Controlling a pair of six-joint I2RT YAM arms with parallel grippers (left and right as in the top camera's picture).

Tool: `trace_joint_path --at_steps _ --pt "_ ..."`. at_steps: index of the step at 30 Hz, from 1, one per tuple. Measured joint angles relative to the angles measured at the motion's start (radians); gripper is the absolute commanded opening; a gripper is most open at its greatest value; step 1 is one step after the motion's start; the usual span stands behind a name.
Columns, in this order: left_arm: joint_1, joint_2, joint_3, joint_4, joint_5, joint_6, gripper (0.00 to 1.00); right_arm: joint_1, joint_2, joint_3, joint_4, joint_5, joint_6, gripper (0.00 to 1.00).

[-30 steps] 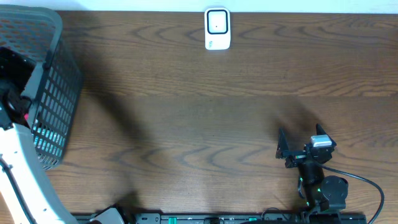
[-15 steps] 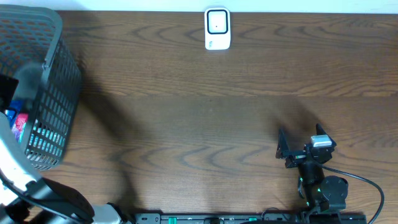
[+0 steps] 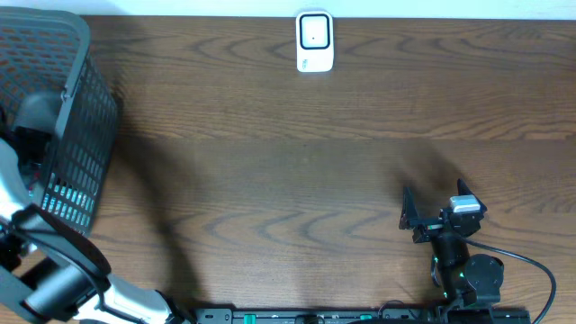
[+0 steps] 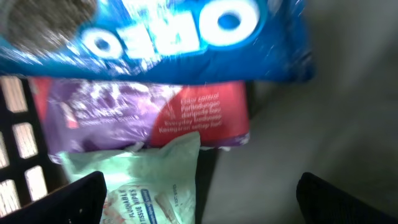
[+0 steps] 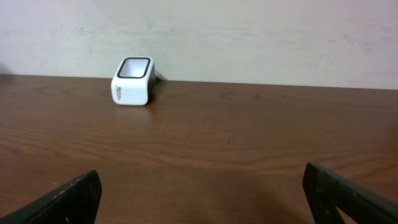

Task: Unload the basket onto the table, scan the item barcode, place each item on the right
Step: 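Reach into the basket and grasp the mint-green wipes pack with left gripper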

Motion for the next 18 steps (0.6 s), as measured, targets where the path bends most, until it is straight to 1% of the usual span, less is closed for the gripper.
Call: trace_joint_path --at_steps 6,18 --pt "-0.005 0.067 0.0 -0.075 -0.003 -0.018 0.98 0.0 0.0 0.0 0.0 0.0 0.0 0.99" --pt "-0.005 0.203 0.008 -0.122 0.004 -0.029 0.98 0.0 0.0 0.0 0.0 0.0 0.0 0.99"
